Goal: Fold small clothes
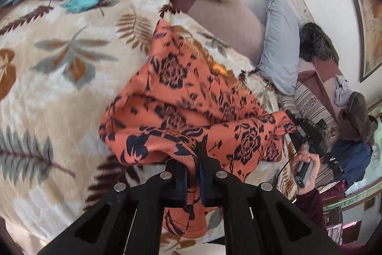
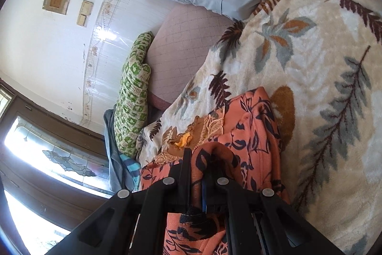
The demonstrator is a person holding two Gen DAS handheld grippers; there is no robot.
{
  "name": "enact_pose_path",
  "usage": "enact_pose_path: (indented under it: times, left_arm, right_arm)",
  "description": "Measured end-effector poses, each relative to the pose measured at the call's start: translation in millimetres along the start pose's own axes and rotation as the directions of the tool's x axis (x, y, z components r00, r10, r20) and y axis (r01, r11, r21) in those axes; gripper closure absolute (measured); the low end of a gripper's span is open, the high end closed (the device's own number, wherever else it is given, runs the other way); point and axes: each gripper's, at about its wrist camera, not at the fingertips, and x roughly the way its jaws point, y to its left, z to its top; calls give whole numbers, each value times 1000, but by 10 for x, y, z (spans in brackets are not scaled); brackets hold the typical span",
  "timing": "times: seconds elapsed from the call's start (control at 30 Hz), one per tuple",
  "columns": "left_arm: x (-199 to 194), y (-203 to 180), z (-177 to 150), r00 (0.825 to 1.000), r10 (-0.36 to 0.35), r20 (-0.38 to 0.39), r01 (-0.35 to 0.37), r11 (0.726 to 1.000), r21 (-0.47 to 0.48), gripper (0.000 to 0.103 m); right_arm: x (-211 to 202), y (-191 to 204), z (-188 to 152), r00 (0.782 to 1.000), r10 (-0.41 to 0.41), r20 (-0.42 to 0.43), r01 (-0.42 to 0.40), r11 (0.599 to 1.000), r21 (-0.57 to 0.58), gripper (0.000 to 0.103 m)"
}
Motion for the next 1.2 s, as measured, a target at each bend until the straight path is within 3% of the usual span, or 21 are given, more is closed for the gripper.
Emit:
enact_pose_path:
  times: [0.1,0.2,0.27,0.3,0.33,0.37,0.4,0.47,0.57,0.6,0.67,0.73,0.77,0.8,0.9,0.97,1.0,1.07,1.13,1.2]
  left_arm:
    - [205,-50,594,1000,23,12,-24,999,28,96]
    - [542,-28,1191,1000,3,-1,-3,1000,-2,96]
    - [858,17,1544,999,32,-15,-33,999,-41,94]
    - [1017,66,1679,998,59,-20,-61,996,-71,91]
    - [1182,130,1789,997,67,-34,-71,992,-104,76]
    - [1333,203,1858,997,59,-50,-65,989,-132,54]
    - [1454,286,1888,996,59,-62,-69,984,-162,46]
    - [1524,425,1850,997,68,-44,-76,972,-221,44]
    - [1260,502,1721,995,-34,93,55,969,-241,44]
    - [1096,523,1675,984,-46,171,87,966,-242,44]
    - [723,566,1533,940,-24,340,120,956,-266,32]
    - [445,552,1308,894,30,448,119,946,-301,23]
    - [392,507,1216,893,67,444,83,947,-310,23]
    - [386,452,1125,901,94,423,48,949,-313,23]
    - [465,299,777,913,91,399,41,950,-310,23]
    - [622,183,646,929,107,355,-3,960,-281,23]
    - [698,125,608,938,100,333,-16,969,-247,23]
    - [879,3,562,963,65,262,-23,987,-160,23]
    - [1013,-90,525,979,35,199,-14,994,-105,23]
    - [1177,-145,546,994,-14,108,23,997,-80,23]
  right_arm:
    - [86,-51,173,999,-10,44,8,999,31,97]
    - [129,-181,347,996,-20,84,13,996,87,97]
    - [163,-315,438,995,-34,90,19,988,156,93]
    - [206,-405,468,997,-36,71,21,978,207,93]
    - [254,-499,495,999,-33,40,21,966,259,93]
    - [301,-596,511,999,-33,8,29,951,309,92]
    - [337,-669,522,999,-35,-16,38,939,343,91]
    - [349,-730,568,998,-44,-35,53,938,341,85]
    - [220,-706,652,999,-42,7,38,953,300,79]
    - [149,-703,667,999,-36,32,25,955,296,74]
    - [-33,-726,653,993,-45,110,9,950,312,33]
    - [-201,-669,623,980,-35,195,-24,957,289,33]
    - [-209,-586,622,983,-15,184,-32,967,253,33]
    - [-184,-470,603,988,0,156,-32,978,205,33]
    - [35,26,420,999,25,40,-25,1000,-1,36]
    - [335,339,152,994,-15,-108,-1,990,-142,50]
    - [503,449,-26,980,-43,-192,4,980,-199,53]
    - [835,618,-421,928,-145,-342,28,946,-323,64]
    - [1064,701,-791,874,-258,-412,60,899,-435,65]
    - [1223,723,-1025,840,-328,-432,86,867,-490,65]
